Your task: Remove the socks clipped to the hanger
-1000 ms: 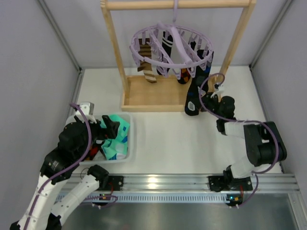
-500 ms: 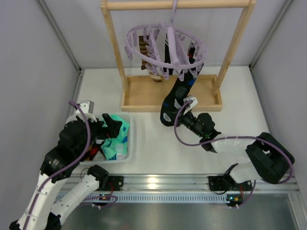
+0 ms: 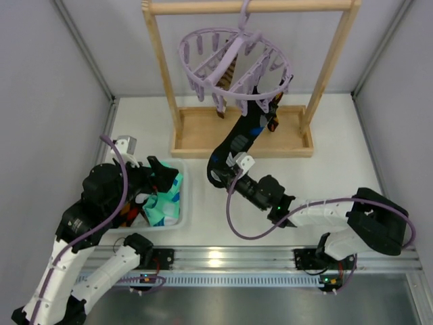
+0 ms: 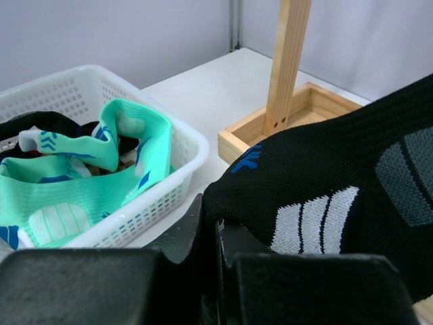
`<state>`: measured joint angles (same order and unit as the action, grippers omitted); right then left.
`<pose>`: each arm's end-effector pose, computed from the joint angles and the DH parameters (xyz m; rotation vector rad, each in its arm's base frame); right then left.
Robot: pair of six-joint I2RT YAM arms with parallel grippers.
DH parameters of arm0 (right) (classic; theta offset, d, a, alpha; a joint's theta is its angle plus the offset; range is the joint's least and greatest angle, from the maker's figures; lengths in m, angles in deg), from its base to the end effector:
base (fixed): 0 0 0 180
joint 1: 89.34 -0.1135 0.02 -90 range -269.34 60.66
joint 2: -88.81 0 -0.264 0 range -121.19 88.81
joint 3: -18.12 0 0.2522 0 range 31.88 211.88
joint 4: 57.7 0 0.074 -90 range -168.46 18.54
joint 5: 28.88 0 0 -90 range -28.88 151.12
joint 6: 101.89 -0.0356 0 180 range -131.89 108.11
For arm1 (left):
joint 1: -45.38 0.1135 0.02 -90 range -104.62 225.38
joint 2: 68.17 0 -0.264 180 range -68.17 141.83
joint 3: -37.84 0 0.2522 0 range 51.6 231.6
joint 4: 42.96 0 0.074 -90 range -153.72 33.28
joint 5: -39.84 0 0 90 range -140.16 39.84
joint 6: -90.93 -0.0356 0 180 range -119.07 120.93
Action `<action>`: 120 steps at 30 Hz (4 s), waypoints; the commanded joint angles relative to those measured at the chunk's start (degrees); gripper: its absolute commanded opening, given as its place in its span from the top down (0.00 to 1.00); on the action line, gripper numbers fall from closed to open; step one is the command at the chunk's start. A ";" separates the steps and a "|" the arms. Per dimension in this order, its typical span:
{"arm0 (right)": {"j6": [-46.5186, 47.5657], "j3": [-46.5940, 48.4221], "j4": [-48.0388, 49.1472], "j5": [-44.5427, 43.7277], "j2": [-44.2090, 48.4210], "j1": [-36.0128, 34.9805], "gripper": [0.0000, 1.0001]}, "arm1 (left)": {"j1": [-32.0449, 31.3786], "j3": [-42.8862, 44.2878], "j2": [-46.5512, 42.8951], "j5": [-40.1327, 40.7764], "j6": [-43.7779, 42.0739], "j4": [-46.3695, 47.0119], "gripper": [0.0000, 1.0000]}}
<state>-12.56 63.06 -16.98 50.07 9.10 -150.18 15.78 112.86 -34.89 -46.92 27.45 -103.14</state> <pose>0.1465 0.2485 0.2407 -0.6138 1.3812 0.7278 0.0805 -0.0434 0.3916 0.0126 1.9392 -0.6089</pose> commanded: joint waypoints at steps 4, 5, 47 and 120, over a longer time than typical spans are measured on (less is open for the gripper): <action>7.07 5.03 1.69 -5.73 -2.30 -6.21 1.00 | 0.16 7.21 4.33 -0.61 -0.50 3.26 0.02; 8.47 6.34 1.16 -7.30 -3.26 -7.79 1.00 | 0.07 8.08 5.47 0.44 -0.77 3.35 0.02; 25.98 46.78 -30.66 -19.45 -31.57 -17.30 1.00 | -24.80 48.16 49.42 39.46 -15.18 2.82 0.02; 20.62 13.92 -18.36 -26.65 1.02 -18.97 1.00 | -20.14 42.64 51.90 45.97 -16.24 13.10 0.23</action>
<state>9.91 78.19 -40.54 25.50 4.65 -168.10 -4.15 156.77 22.55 0.62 9.88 -92.32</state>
